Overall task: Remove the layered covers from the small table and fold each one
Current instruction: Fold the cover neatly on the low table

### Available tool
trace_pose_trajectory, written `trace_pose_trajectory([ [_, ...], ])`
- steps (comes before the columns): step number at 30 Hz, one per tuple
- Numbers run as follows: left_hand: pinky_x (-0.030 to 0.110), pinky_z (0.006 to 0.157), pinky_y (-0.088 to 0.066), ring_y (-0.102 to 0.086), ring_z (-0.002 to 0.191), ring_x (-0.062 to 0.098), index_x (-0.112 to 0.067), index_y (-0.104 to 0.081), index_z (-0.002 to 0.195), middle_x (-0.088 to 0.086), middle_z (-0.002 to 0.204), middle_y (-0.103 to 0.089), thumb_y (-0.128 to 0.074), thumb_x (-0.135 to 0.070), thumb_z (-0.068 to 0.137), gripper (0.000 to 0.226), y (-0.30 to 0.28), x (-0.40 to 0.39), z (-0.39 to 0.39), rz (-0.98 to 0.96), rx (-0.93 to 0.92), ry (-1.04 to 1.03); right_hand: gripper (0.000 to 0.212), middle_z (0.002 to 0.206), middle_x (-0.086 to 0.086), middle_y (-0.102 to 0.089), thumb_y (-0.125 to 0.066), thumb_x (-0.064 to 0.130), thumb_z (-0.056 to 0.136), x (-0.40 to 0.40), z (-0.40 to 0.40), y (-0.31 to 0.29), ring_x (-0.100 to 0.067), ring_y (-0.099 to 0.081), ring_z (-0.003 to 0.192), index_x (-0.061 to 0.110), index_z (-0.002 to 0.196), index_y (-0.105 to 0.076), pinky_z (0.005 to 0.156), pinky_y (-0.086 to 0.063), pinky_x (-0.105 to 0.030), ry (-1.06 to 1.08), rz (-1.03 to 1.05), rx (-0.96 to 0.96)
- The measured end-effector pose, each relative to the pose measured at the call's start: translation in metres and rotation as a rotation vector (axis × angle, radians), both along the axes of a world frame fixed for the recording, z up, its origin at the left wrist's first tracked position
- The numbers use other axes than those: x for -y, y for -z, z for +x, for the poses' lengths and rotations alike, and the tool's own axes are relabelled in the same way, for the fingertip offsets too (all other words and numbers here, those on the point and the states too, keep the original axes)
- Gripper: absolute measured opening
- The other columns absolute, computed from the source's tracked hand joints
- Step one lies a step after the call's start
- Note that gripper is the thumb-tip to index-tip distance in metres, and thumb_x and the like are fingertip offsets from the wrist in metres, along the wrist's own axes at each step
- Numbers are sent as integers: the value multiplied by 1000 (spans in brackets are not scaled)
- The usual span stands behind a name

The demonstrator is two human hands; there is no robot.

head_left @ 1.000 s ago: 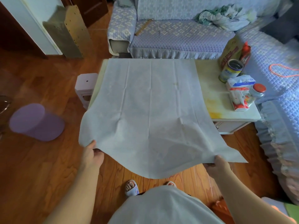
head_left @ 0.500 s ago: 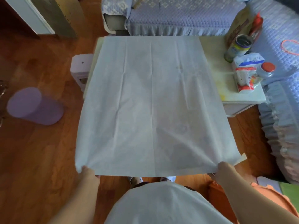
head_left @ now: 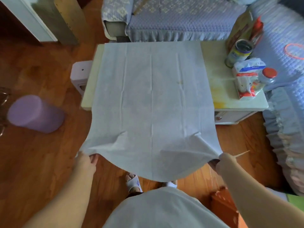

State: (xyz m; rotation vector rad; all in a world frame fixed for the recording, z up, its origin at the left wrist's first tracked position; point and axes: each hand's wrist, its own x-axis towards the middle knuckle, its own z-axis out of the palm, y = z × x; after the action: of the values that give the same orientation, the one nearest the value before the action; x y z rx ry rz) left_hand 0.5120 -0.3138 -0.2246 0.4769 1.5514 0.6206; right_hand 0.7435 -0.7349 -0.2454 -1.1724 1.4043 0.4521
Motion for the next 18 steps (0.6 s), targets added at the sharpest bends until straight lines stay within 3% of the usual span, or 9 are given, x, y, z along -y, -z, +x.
trace_pose_trajectory([
  [2, 36, 90, -57, -61, 114, 24, -17, -57, 106, 9, 115, -62, -37, -9, 105, 21, -23, -27, 43, 72, 121, 55, 23, 89, -19, -69, -45, 9, 99, -17, 47, -29, -33, -69, 61, 3, 117, -57, 56, -60, -51, -34, 14, 92],
  [5, 31, 72, -61, -66, 112, 26, -7, -58, 101, 15, 113, -66, -31, -2, 101, 27, -57, -67, 108, 139, 228, 56, 19, 86, -18, -66, -38, 9, 103, -49, 121, -79, -29, -66, 45, 5, 110, -55, 56, -61, -46, -100, 71, 279],
  [7, 34, 88, -59, -62, 115, 26, -8, -56, 103, 12, 115, -61, -23, -11, 105, 33, -78, -84, 141, 180, 295, 60, 20, 83, -16, -64, -36, 13, 105, -62, 159, -95, -25, -64, 39, 2, 105, -54, 45, -59, -39, -135, 112, 344],
  [9, 34, 105, -50, -59, 113, 24, -9, -51, 114, 9, 119, -57, -20, -21, 108, 33, -99, -102, 178, 183, 338, 53, 26, 87, -16, -68, -35, 15, 105, -79, 202, -108, -25, -68, 44, 0, 111, -55, 42, -58, -38, -145, 141, 377],
  [10, 35, 107, -50, -62, 112, 23, -7, -48, 119, 8, 118, -58, -23, -21, 109, 31, -104, -113, 195, 184, 319, 85, 29, 90, -16, -70, -34, 16, 105, -89, 226, -108, -25, -70, 47, 2, 116, -57, 41, -57, -36, -164, 131, 403],
  [12, 39, 96, -56, -68, 106, 23, -2, -48, 127, 10, 117, -63, -31, -17, 107, 31, -102, -144, 227, 176, 304, 141, 32, 90, -14, -72, -33, 17, 104, -111, 270, -103, -23, -71, 50, 5, 117, -60, 41, -55, -33, -214, 104, 426],
  [14, 42, 84, -59, -69, 103, 26, 0, -46, 133, 13, 121, -62, -35, -17, 106, 34, -89, -178, 262, 153, 280, 148, 32, 73, -12, -72, -31, 16, 103, -139, 312, -99, -21, -70, 49, 5, 107, -60, 39, -54, -33, -208, 131, 445],
  [18, 44, 88, -57, -67, 101, 27, 1, -45, 128, 17, 120, -61, -36, -17, 107, 29, -42, -245, 350, 92, 214, 160, 31, 81, -13, -65, -31, 12, 102, -208, 402, -66, -27, -69, 71, 3, 89, -58, 43, -57, -38, -172, 129, 430],
])
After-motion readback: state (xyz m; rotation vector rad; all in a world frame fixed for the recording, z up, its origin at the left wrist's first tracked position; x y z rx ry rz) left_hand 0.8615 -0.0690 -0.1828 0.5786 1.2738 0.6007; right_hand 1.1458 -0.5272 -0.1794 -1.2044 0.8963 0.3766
